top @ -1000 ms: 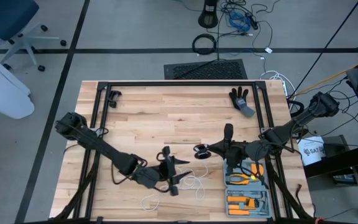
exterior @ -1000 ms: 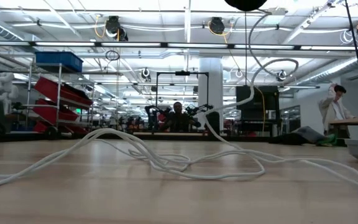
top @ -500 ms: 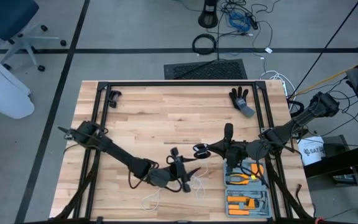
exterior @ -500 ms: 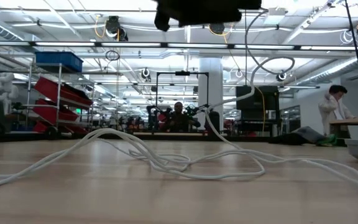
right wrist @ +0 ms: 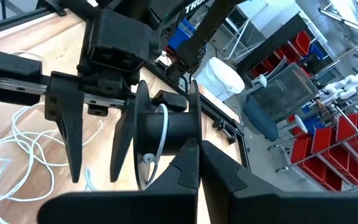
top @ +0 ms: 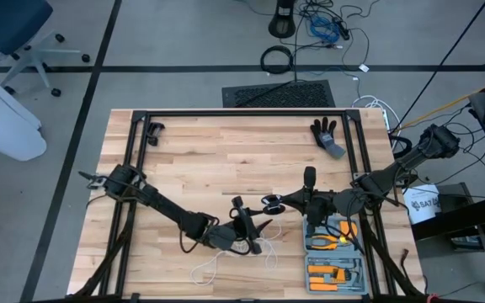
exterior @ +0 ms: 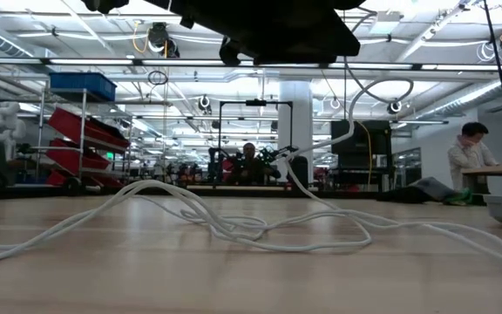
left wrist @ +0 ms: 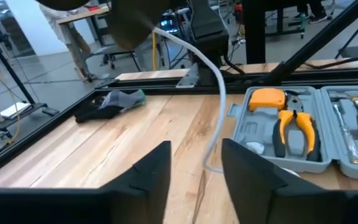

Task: Coil cords
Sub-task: Uncoil the white cable wire from the spool

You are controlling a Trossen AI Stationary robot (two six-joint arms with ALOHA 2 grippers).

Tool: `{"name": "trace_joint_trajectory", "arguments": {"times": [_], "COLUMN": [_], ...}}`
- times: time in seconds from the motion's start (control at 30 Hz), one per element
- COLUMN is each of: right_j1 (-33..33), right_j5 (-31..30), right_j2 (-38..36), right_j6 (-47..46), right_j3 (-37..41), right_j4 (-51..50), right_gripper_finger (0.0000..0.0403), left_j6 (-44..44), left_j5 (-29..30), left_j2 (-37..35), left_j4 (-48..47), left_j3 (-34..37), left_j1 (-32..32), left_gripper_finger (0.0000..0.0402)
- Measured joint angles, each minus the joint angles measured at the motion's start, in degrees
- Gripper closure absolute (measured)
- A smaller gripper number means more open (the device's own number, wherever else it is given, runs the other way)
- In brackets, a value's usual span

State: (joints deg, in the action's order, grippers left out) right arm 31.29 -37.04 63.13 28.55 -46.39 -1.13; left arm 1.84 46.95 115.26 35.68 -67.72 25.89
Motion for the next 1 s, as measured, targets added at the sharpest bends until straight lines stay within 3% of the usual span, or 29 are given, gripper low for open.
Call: {"name": "trace_joint_trajectory", "arguments": {"times": [0.3, 0.4, 0.63, 0.8, 1.0], "right_j1": [0.0, 0.0, 0.0, 0.0, 0.2], "right_j5": [0.0, 0.0, 0.0, -0.2, -0.4], "right_j2": [0.0, 0.0, 0.0, 0.0, 0.0], "right_j6": [-0.5, -1.0, -2.6, -3.9, -4.1], "right_j3": [0.0, 0.0, 0.0, 0.0, 0.0], "right_j4": [0.0, 0.0, 0.0, 0.0, 0.0], "right_gripper_finger": [0.0403, 0.0403, 0.0403, 0.0403, 0.0403], "left_j6": [-1.6, -2.1, 6.7, 7.3, -5.8], "left_j5": [-0.3, 0.2, 10.5, 13.7, 14.1], "left_j2": [0.0, 0.0, -2.0, -8.0, -16.4], "left_j4": [1.5, 1.3, -0.7, -12.8, -37.9], "left_j3": [0.0, 0.0, 0.0, 0.0, 0.0], "left_j1": [0.0, 0.0, 2.0, 3.0, 3.8], "left_gripper_finger": [0.039, 0.0393, 0.0399, 0.04, 0.0401]}}
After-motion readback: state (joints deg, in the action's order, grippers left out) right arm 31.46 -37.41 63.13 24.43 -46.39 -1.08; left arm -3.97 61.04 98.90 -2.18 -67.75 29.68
